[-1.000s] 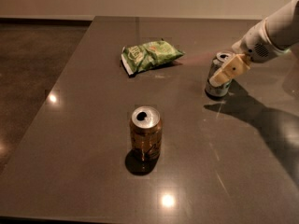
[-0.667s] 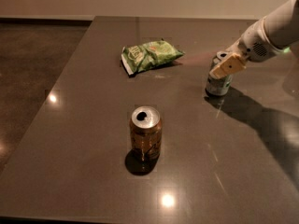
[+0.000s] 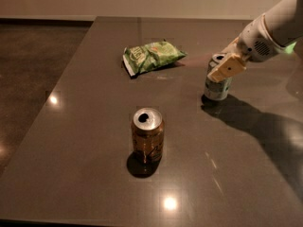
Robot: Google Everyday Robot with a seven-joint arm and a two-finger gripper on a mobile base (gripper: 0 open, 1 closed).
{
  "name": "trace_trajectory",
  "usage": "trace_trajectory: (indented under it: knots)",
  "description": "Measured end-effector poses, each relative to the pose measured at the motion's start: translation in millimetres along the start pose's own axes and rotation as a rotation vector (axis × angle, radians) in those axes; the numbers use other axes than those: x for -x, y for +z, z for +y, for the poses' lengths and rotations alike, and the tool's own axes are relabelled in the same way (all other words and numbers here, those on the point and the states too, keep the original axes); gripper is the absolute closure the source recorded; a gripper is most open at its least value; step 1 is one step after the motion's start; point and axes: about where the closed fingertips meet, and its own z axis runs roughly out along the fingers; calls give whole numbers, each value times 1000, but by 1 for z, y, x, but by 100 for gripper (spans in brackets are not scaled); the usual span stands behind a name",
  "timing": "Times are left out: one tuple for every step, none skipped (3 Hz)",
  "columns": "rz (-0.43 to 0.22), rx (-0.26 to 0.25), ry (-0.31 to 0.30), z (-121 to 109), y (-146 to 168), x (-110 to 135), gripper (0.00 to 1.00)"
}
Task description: Move 7up can near orange can
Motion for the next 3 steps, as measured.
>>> trace_trajectory:
  knots:
    - [-60, 91, -74, 41, -6, 19, 100]
    - [-112, 145, -137, 70, -4, 32, 100]
    - [-139, 188, -210, 92, 3, 42, 100]
